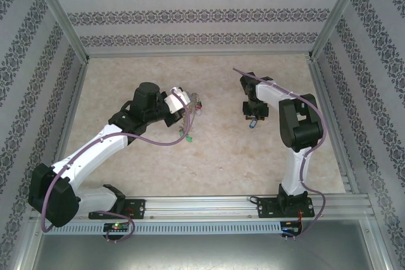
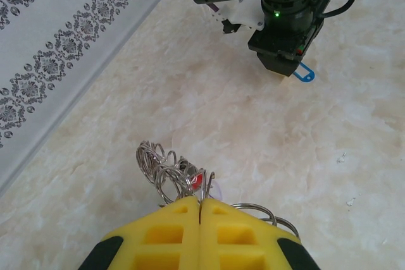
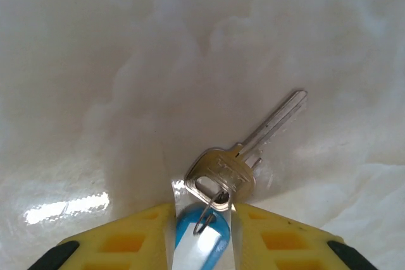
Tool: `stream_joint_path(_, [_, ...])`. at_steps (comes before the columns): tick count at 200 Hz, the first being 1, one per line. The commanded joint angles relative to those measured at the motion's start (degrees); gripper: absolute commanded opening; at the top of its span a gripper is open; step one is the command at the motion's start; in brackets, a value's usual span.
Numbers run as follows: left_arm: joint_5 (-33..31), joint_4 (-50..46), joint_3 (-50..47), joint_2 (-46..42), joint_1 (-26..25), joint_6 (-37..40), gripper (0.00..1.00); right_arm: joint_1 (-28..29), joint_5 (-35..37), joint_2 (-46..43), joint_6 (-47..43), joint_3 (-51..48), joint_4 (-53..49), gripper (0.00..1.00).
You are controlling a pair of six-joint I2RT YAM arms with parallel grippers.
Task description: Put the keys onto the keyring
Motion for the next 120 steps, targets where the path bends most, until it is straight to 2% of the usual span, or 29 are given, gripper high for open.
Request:
stream_joint_path(1, [0.1, 0.9, 1.0, -0.8, 0.9, -1.2, 0.0, -0.5, 1.5, -0.1, -0.5, 0.4, -0.4, 0.26])
stream_joint_path(96, [0.2, 1.4, 1.3, 0.0, 0.9, -1.5, 0.0, -0.7, 2.5, -2.9, -1.8, -2.2, -0.3, 0.1])
stream_joint_path(120, [0.3, 1.1, 1.4, 0.0, 0.8, -1.5, 0.0, -0.6, 2.5, -3.6, -2.0, -2.6, -0.2, 0.09])
